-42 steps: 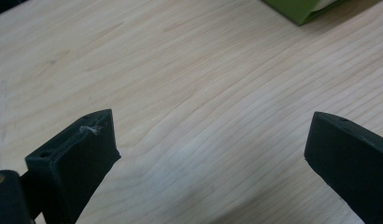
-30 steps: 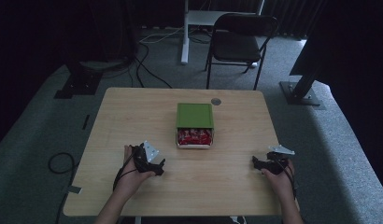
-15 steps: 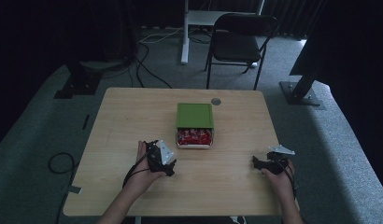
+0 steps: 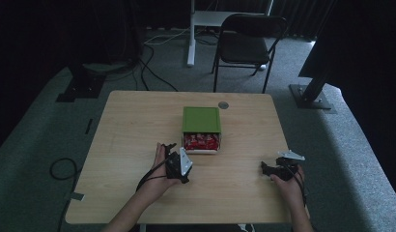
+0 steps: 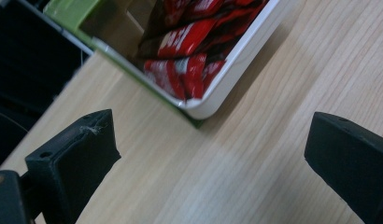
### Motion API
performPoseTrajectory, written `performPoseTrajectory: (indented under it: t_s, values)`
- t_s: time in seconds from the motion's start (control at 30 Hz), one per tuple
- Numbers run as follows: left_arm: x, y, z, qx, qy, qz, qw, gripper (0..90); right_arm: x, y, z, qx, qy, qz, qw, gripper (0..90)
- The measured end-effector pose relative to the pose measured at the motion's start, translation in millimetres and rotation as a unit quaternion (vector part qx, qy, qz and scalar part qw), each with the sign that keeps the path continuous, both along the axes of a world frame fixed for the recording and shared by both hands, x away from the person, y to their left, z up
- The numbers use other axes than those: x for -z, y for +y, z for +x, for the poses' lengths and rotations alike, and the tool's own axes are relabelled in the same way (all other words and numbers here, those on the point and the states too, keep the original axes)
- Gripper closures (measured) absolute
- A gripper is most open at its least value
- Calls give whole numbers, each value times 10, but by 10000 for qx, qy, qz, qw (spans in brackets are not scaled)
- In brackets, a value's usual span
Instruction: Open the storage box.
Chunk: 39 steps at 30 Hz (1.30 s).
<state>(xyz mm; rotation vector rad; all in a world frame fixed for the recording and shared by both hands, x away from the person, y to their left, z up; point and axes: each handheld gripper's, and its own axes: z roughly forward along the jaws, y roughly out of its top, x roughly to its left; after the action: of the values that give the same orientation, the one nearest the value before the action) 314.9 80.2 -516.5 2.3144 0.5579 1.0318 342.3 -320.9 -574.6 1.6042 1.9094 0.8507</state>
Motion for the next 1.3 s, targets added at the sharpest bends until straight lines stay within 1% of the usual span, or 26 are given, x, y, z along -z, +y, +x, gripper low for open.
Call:
performPoseTrajectory:
  t_s: [0.07,0.13,0.17,0.2,0.27,0.33,0.37,0.4,0.43,0.47,0.57,0.6,0.63,0.67,0.73,0.77,0.8,0.83,0.87,0.93,0.97,1.07,1.13,1.17,1.23,1.3]
  values:
    - [-1,-18,-1,28,-54,13,10000,31,0,0,0,-2,-2,-2,10000,105]
    - [4,-71,-2,114,-108,108,9998,31,0,-1,0,-3,-2,-2,10000,105]
    - [4,-71,-2,114,-108,108,9998,31,0,-1,0,-3,-2,-2,10000,105]
    - [11,-107,0,166,-112,212,9996,31,0,0,0,-2,-3,-2,10000,105]
    - [19,-132,-2,192,-110,227,9995,31,0,-1,0,-3,-3,-3,10000,105]
    - [25,-164,-1,266,-152,301,9991,31,0,-1,0,-3,-3,-2,10000,105]
    - [32,-183,0,300,-127,311,9990,31,0,-1,0,-4,-4,-2,10000,105]
    - [39,-218,5,390,-131,394,9984,31,0,-1,0,-4,-3,-3,10000,105]
    - [39,-218,5,390,-131,394,9984,36,0,-1,0,-4,-3,-3,10000,105]
    - [51,-255,9,482,-167,511,9974,62,0,-1,0,-3,-4,-2,10000,105]
    - [68,-289,15,553,-137,590,9966,62,0,-1,1,-4,-2,-1,10000,105]
    - [84,-323,23,624,-154,710,9954,63,0,-1,1,-4,-3,-1,10000,105]
    - [84,-323,23,624,-154,710,9954,74,0,-1,1,-4,-3,-1,10000,105]
    - [98,-351,28,707,-169,808,9941,82,0,-1,1,-5,-3,0,10000,105]
    - [101,-365,35,716,-181,855,9936,85,0,-1,1,-4,-2,1,10000,105]
    - [101,-365,35,716,-181,855,9936,147,0,-1,1,-4,-2,1,10000,105]
    - [111,-380,47,799,-264,862,9927,147,0,-1,1,-4,-2,1,10000,105]
    - [118,-390,59,837,-258,859,9924,163,0,-1,1,-4,-3,-1,10000,105]
    - [125,-399,66,850,-270,893,9920,185,0,-1,1,-4,-3,0,10000,105]
    - [132,-411,80,833,-259,894,9922,191,0,-2,3,5,0,3,10000,105]
    - [140,-417,85,839,-261,939,9917,217,0,-3,4,9,-1,4,10000,105]
    - [161,-433,107,850,-217,1013,9910,222,0,-3,4,11,0,5,10000,106]
    - [172,-444,113,913,-292,1163,9886,237,0,-3,4,12,2,5,10000,105]
    - [184,-453,119,914,-262,1123,9891,238,0,-3,4,12,2,5,10000,105]
    - [203,-462,136,907,-203,1231,9880,262,0,-3,4,12,2,5,10000,105]
    - [214,-466,155,885,-229,1254,9879,276,0,-3,4,10,1,2,10000,105]
